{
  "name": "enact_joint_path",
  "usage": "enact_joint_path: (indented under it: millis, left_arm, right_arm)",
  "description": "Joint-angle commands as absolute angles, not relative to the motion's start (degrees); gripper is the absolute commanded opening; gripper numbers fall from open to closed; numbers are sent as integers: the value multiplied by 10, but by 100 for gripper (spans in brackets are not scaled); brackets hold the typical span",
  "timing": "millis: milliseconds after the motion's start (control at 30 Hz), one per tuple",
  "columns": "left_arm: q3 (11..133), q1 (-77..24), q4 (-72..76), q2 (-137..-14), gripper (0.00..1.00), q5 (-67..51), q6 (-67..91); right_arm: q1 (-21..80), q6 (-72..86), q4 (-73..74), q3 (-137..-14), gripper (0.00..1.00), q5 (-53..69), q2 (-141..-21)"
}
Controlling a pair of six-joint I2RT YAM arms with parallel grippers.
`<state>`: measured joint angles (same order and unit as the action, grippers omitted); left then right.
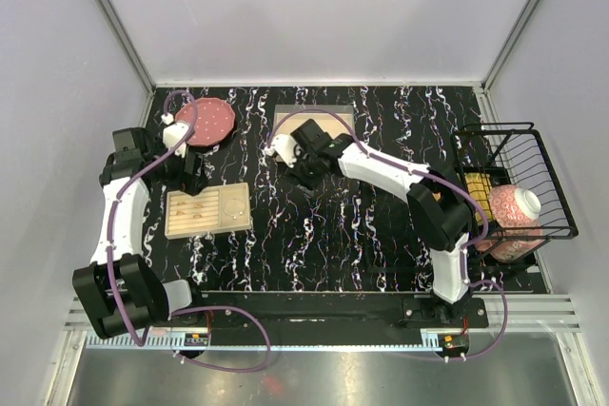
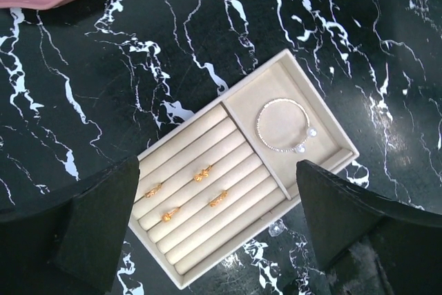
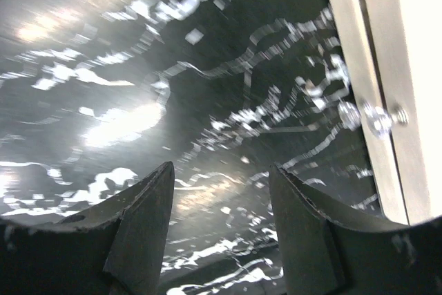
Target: Organize the mixed jewelry
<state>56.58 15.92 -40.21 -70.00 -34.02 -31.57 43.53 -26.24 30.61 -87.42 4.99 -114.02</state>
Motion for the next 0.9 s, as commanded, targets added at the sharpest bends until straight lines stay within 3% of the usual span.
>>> enact_joint_path:
  millis: [0,400,867]
  left_arm:
    - [585,176,-345,-710,99,-345,-257]
    - [619,288,-330,-768,99,-349,-186]
    - [610,351,-335,-767,99,-359,-208]
  right_arm:
    - [482,-238,358,-939,63,132,-1098]
    - [610,-260,368,-1030,62,98,-1179]
    - [661,-282,342,-1143,57,87,-1301]
